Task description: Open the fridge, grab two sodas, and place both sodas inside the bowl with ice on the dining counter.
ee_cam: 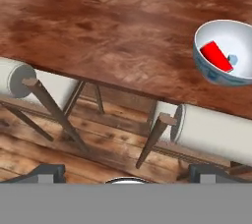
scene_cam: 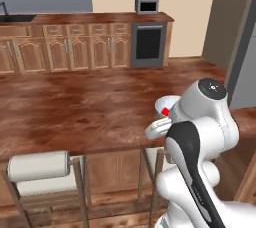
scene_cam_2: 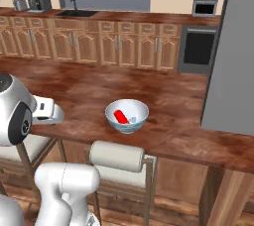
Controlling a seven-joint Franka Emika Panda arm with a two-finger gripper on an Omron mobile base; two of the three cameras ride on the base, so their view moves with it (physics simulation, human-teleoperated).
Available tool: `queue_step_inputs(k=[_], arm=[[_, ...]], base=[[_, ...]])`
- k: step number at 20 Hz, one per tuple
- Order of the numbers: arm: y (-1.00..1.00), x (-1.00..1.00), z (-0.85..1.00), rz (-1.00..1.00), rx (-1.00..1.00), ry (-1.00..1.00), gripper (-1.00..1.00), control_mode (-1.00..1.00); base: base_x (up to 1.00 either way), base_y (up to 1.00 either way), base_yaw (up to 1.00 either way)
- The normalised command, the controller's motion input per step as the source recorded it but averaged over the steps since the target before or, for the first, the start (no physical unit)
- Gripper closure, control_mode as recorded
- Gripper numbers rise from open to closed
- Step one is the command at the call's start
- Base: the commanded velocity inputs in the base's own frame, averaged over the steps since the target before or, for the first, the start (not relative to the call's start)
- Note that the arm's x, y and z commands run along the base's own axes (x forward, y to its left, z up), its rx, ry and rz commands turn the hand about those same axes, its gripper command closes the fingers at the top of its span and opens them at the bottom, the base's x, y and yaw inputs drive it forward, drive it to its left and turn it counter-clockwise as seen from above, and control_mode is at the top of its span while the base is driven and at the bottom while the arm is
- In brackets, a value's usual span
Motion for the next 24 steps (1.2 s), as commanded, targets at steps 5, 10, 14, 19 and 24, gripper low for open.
queue_step_inputs(k=[5,10,14,19,24], arm=[[0.00,0.00,0.00,0.00,0.00,0.00,-1.00,1.00],[0.00,0.00,0.00,0.00,0.00,0.00,-1.00,1.00],[0.00,0.00,0.00,0.00,0.00,0.00,-1.00,1.00],[0.00,0.00,0.00,0.00,0.00,0.00,-1.00,1.00],[0.00,0.00,0.00,0.00,0.00,0.00,-1.00,1.00]], base=[[-0.15,1.00,-0.12],[-0.06,1.00,-0.05],[0.00,1.00,-0.02],[-0.05,1.00,-0.01],[-0.15,1.00,0.00]])
